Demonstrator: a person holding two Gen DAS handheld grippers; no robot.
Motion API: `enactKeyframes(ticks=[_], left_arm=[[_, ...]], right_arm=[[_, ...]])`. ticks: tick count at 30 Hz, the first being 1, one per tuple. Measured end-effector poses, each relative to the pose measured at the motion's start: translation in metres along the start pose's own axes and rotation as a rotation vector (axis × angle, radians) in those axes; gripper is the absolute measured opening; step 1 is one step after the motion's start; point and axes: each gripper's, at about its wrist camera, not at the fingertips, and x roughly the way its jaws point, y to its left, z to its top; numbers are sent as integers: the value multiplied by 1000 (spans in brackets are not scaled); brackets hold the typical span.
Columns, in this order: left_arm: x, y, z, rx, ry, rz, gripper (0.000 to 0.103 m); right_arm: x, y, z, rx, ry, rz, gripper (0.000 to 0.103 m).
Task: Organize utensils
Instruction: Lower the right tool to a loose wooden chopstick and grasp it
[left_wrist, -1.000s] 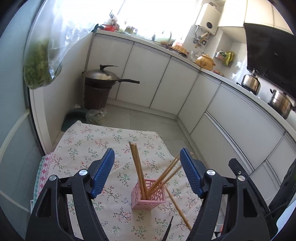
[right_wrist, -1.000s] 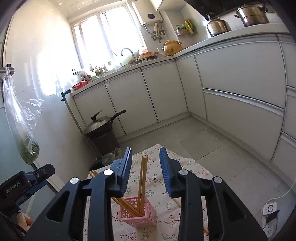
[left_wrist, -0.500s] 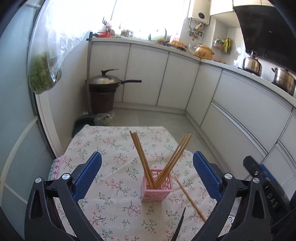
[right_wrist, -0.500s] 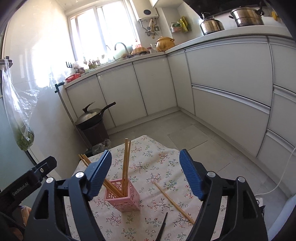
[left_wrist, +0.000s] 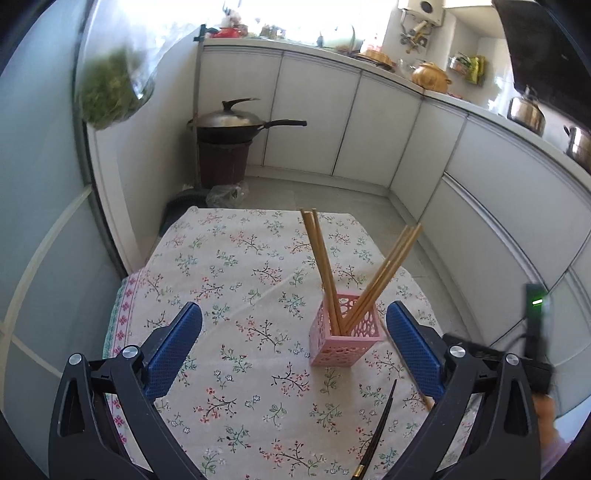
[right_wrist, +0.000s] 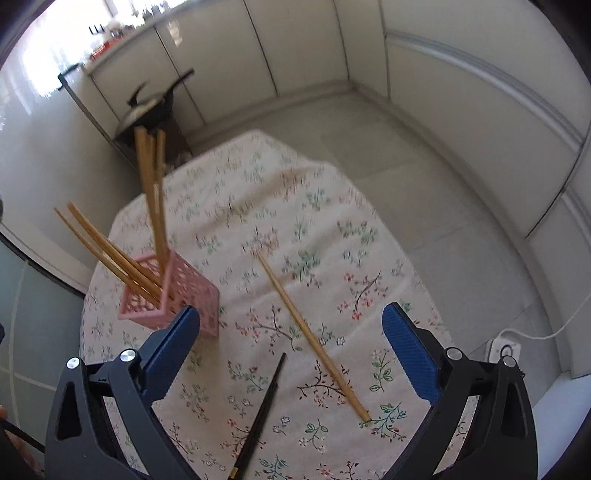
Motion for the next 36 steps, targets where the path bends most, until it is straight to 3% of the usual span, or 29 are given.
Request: enactKeyframes(ticks=[3,14,16,17,20,21,22,27,32,36], left_arm=[[1,5,2,-15,-1,-2,96],[28,5,-2,6,62,-15,96],[34,6,-2,-7,87,-34,96],[37,6,-2,-13,98,-41,96],[41,4,-4,-14,107,-41,96],[41,3,-5,-12,107,-38,96],[42,3,-5,-11,108,-36,96],[37,4,-4,-18,102,-47,96],[33,6,-3,-37,103,-61,96],[27,11,0,-69,95,-78,96]], right_arm=[[41,-4,13,-16,111,24,96],[113,36,39,-351,190,12,91],[124,38,41,-386,222,19,72],[133,39,40,-406,250,12,71],[132,45,39,-490,196,-23,40],[132,42,41,-487,191,-37,11],[130,35,43,-468,193,-42,6],[107,-10,39,-321,161,-60,6],[43,-31,19,-218,24,1,6],[-21,-22,3,-197,-101,39,6]])
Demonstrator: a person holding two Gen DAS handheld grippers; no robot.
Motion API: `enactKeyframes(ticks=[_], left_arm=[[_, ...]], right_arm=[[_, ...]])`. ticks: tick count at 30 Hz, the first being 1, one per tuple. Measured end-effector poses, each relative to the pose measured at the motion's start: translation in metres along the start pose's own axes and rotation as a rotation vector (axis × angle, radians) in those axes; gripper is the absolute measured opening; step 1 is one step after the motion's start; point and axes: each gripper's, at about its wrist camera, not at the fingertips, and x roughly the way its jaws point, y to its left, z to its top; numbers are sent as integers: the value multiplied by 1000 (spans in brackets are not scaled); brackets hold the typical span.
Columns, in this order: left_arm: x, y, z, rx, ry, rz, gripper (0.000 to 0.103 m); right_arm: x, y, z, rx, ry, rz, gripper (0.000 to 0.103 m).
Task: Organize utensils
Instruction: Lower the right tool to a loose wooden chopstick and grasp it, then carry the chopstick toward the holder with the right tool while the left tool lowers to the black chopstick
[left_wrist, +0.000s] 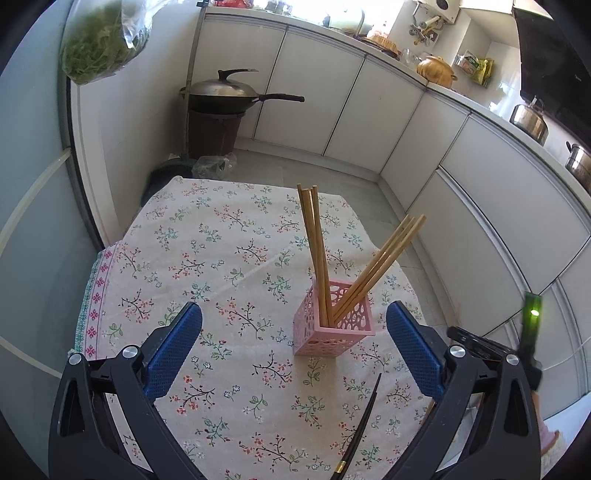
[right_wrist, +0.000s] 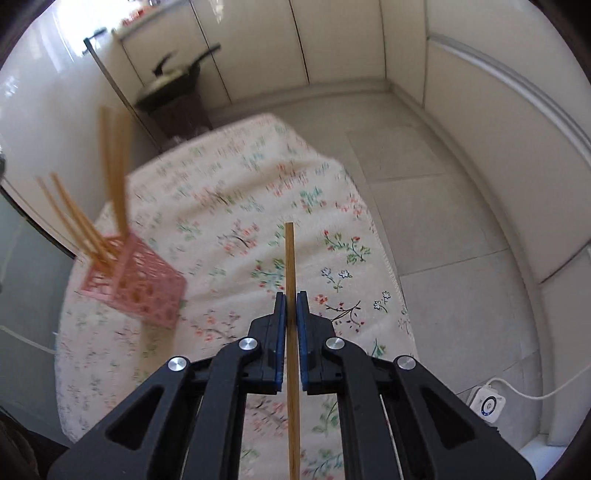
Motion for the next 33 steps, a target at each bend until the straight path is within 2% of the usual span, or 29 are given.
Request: enactKeyframes(ticks=[5,8,13,16,18,20,25,29,32,33], left_arm=[[-5,7,1,-23,-3,-4,96],[-5,11,1,-35,4,3,96],[-3,18,2,-75,23,-24,96],[4,11,-3,-17,56,-6,96],[18,1,-11,50,126,8,96],[39,-11,-25,112,231,0,96],[88,-45,-72,172,430,-38,96],[110,-81,-100,272,454,3,93],[126,-103,-114,292,470,15,79],[131,-109,-116,297,474,20,71]], right_arm=[[-60,21,-18,-8,-83,34,6],[-81,28,-36,1,-108,51,6],[-109,46,-36,19,-158,102,6],[-128,53,-31,54,-212,113,6],[-138,50,-31,107,-246,127,6],[-149,44,-34,159,-285,129,6],[-167,29,-49,236,-350,94,6],[-182,12,-69,256,-376,37,6],[-192,-5,-80,271,-376,0,6],[-193,-9,-83,273,-377,-2,6]])
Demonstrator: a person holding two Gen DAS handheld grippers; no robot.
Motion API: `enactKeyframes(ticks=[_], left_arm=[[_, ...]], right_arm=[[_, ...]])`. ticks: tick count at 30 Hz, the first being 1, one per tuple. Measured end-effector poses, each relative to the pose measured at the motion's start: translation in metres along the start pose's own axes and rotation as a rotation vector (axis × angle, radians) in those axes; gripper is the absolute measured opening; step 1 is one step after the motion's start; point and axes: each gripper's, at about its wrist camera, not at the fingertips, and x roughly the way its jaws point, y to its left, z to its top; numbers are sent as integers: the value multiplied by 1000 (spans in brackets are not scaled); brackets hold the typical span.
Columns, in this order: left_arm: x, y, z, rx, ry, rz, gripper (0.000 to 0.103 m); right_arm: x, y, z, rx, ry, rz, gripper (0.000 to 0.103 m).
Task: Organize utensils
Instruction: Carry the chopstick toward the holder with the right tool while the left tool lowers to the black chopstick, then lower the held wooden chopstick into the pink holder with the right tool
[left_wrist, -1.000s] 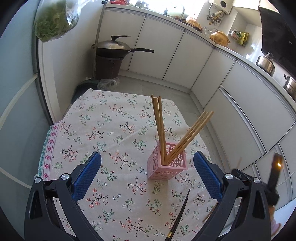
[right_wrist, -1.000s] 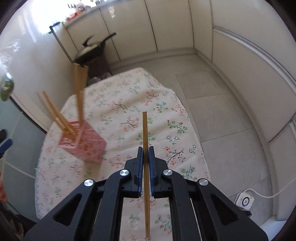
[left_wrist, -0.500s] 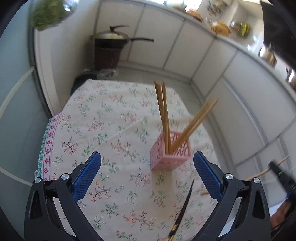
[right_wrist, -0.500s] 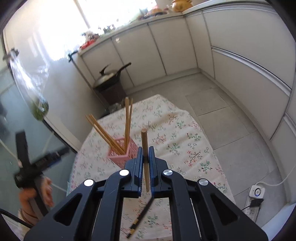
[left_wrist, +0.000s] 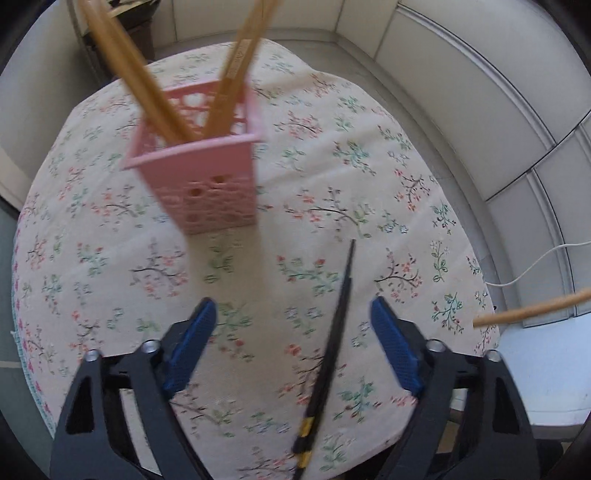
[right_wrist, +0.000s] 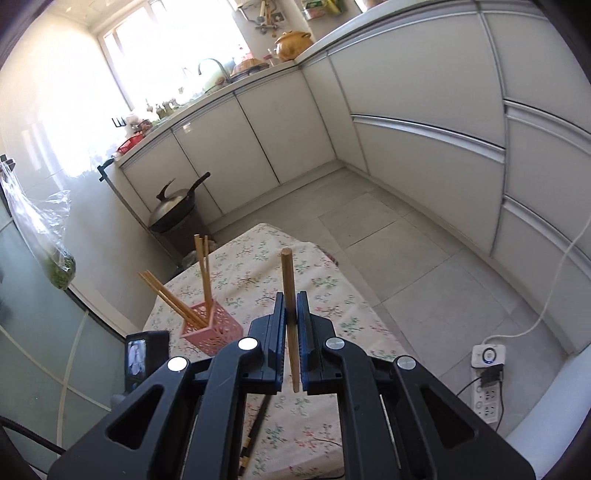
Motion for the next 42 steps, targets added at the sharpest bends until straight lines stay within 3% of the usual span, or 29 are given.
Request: enactKeyframes(ticks=[6,11,15,18,23,32,42], left_arm=[[37,-33,11,3,18,101,53],[65,-37,15,-26,64,123,43],[67,-39,16,-1,23,166,16],[64,-32,14,5,1,155,6],[36,-6,7,-21,-49,93,4],[-69,32,-29,17,-227,13,3],[-154,48,-51,22,-446,24,3]], right_arm=[[-6,-30,-8,51,18,13,6],[-5,-44,-11,68,34,32,6],[1,-47,-13,90,64,60,6],[4,-44,-17,88,79,70,6],[7,-40,-19,95,91,86,6],[12,-9,-18,69,82,149,6],[19,26,-22,42,87,200,6]])
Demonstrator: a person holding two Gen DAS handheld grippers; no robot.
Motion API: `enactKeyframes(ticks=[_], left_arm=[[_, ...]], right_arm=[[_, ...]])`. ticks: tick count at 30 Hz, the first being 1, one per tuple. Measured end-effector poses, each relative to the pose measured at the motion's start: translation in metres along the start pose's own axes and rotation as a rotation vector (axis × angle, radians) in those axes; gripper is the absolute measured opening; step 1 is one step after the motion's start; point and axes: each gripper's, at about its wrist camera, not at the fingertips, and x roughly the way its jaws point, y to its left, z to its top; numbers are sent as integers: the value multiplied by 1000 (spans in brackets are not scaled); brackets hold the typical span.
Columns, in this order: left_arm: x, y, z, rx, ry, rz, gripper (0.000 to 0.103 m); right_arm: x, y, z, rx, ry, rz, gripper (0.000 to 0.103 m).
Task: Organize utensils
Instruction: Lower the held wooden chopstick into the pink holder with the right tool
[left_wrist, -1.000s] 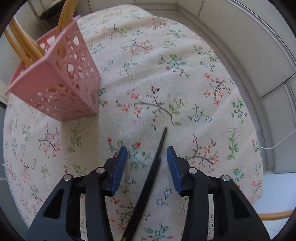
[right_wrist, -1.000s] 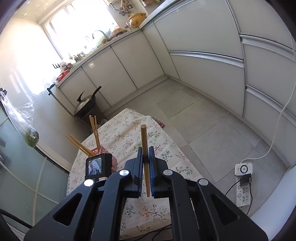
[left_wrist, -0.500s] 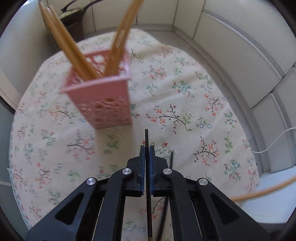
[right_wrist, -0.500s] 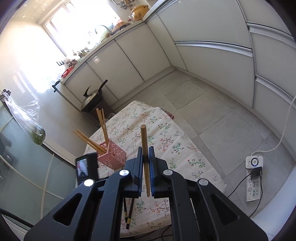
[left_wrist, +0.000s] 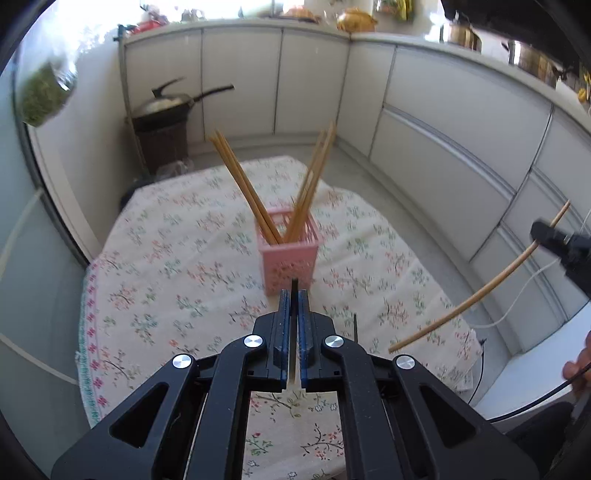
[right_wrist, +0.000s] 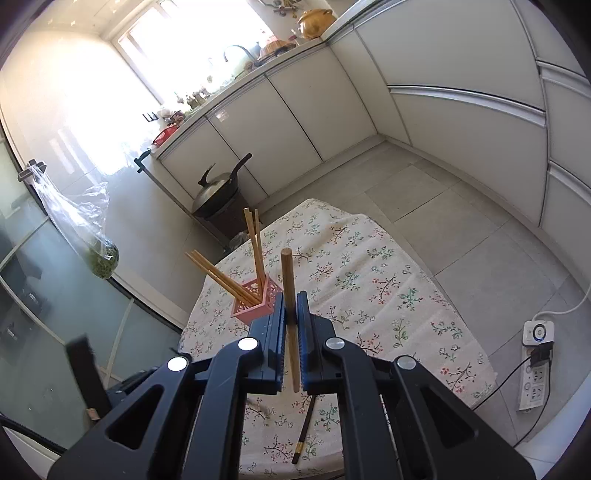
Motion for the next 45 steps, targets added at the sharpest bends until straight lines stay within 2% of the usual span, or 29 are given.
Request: enactKeyframes(ticks=[8,16,22,24,26,28,33,38,45], left_arm=[[-48,20,58,-58,-203,-28,3],[-64,25,115,-90,-309,-72,3],[-36,26,133,-122,-298,-71,3],[-7,30,133,-144,-246,-49,5],[21,36,128,-169,-159,-26,5],[31,47,124,-218,-115,-22,6],[-2,70,122,-297,-200,2,9],[-36,75,120,-298,-275,34,9],[-60,84,123,-300,-330,65,14]], right_arm=[[12,-5,4,45,18,-11,6],[28,-2,7,40,44,-18,6],[35,-5,11,36,52,-18,6],[37,-5,12,38,56,-23,6],[39,-6,14,43,58,-32,6],[40,-5,16,49,56,-35,6],[38,9,35,56,29,-12,6],[34,48,65,8,-43,4,6],[46,95,97,-51,-111,-8,6]])
